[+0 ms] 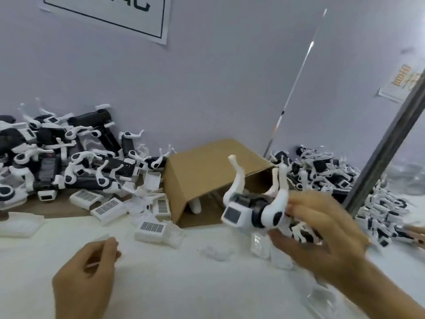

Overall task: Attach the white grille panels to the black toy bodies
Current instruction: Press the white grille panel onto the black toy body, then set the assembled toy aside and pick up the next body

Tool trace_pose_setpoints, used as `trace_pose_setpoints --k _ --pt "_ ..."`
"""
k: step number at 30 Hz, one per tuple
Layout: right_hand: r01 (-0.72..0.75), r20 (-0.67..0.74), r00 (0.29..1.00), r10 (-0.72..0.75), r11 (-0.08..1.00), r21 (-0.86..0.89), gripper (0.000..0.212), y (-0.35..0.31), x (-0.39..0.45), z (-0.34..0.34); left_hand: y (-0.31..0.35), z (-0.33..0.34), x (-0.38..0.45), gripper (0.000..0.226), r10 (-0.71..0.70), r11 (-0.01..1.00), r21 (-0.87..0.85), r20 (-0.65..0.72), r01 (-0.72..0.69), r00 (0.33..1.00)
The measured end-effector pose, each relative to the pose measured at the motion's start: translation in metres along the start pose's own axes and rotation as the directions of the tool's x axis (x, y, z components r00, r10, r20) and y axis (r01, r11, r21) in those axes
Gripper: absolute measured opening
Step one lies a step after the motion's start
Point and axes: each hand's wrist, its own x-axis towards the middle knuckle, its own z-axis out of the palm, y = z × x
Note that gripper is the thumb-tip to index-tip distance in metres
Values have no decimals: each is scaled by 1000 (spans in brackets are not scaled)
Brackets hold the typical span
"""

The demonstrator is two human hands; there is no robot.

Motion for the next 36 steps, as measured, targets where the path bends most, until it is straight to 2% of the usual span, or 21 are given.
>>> trace_pose_setpoints --k 1,2,3,4,5,6,7,10,12,14,17,20,22,24,27,29,30,31,33,35,36 --pt "-5 -8 1000 4 994 -107 32 23 8 -8 -1 2 1 22 -10 1000 1 13 10 1000" --pt "-100 -28 995 96 968 -229 35 50 16 -14 -2 3 3 22 -16 1000 7 26 16 1000" --pt "-284 -55 958 281 905 -316 41 74 28 -20 -2 4 4 20 -23 1000 21 38 22 999" --pt "-506 -57 850 524 779 -371 50 92 42 -24 -2 3 5 19 -37 999 30 45 36 998" --pt "-690 -41 679 733 617 -379 61 105 51 -25 -3 3 4 22 -53 998 35 48 51 997" --pt "-794 -9 526 851 487 -363 68 110 54 -24 -2 3 4 23 -62 998 27 48 61 997" --pt "-810 45 476 878 458 -366 68 110 52 -18 -1 4 4 21 -62 998 13 44 62 997" --pt "-721 252 528 811 585 -372 41 83 31 17 2 7 4 20 -81 997 4 13 81 997" --pt "-717 467 471 749 633 -292 30 53 20 51 3 7 4 21 -88 996 5 17 88 996" --pt "-730 616 440 653 660 -179 24 24 14 88 6 6 3 23 -73 997 18 25 73 997" --pt "-680 723 521 454 732 29 25 -21 20 148 9 0 1 28 -69 998 -3 6 69 998" --pt "-683 692 594 411 711 164 15 -45 29 196 16 4 -2 31 -48 999 20 43 47 998" --pt "-723 664 607 437 650 233 13 -61 39 234 15 3 0 29 -35 999 14 33 35 999" --pt "-766 675 571 467 599 234 29 -71 52 275 15 -1 1 27 -40 999 -7 25 40 999" --pt "-815 762 461 454 556 162 66 -76 71 328 15 -4 0 26 -48 999 -3 41 48 998" --pt "-796 822 382 422 602 61 76 -74 76 355 16 -6 -1 26 -51 999 8 53 50 997" --pt "-772 833 352 427 636 0 74 -73 75 363 15 -7 -1 26 -56 998 9 56 56 997" --pt "-733 816 362 450 679 -49 67 -72 72 367 15 -7 -1 26 -62 998 11 57 61 996" --pt "-674 734 454 504 734 -87 52 -71 67 367 14 -9 0 26 -68 998 14 54 68 996" --pt "-679 657 551 515 734 -6 44 -72 62 358 14 -9 0 26 -66 998 17 47 65 997" --pt "-693 612 607 508 714 95 42 -73 60 350 13 -9 0 26 -57 998 20 41 56 998"
